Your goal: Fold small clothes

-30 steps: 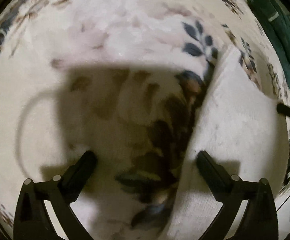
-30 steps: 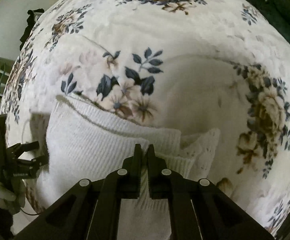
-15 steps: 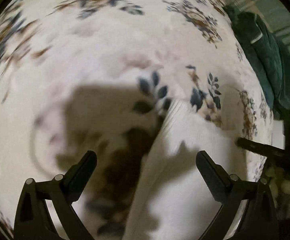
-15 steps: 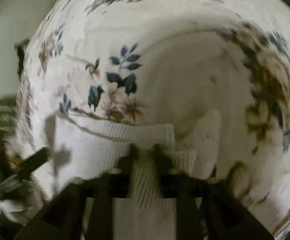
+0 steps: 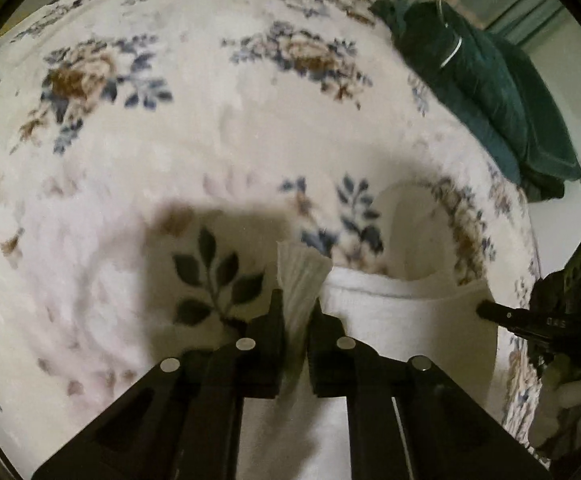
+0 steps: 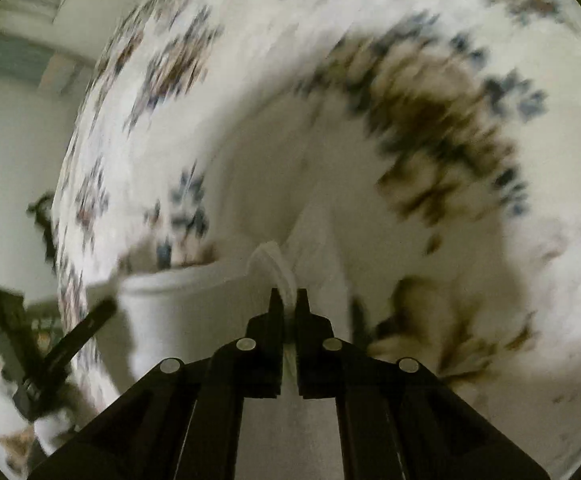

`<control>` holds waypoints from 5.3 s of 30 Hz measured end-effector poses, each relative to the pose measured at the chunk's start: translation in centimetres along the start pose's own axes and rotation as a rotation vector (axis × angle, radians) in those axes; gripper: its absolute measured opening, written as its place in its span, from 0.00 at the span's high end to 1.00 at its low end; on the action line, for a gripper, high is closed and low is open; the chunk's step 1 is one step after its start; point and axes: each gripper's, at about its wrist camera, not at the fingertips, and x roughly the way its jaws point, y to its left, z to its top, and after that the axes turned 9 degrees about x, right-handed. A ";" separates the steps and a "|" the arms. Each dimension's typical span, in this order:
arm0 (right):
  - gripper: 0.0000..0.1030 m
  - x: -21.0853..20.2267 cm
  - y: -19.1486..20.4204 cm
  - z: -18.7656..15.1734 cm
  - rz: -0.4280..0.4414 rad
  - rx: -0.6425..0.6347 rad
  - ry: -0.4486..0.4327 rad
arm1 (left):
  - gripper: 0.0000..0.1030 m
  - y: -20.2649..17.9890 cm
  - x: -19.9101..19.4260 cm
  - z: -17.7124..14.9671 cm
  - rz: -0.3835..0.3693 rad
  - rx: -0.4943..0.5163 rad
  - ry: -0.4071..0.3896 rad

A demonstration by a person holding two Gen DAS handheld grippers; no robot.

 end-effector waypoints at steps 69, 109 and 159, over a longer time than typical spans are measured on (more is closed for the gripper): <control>0.46 15.6 11.0 25.3 0.385 0.012 0.239 | 0.65 8.9 15.6 28.8 -0.318 -0.031 -0.005; 0.00 -31.5 22.2 -7.2 -0.419 -0.244 -0.523 | 0.00 -11.9 -22.8 11.0 0.384 0.204 -0.236; 0.00 -64.3 24.5 -32.2 -0.229 -0.396 -0.736 | 0.00 -22.2 -50.2 -2.4 0.416 0.202 -0.451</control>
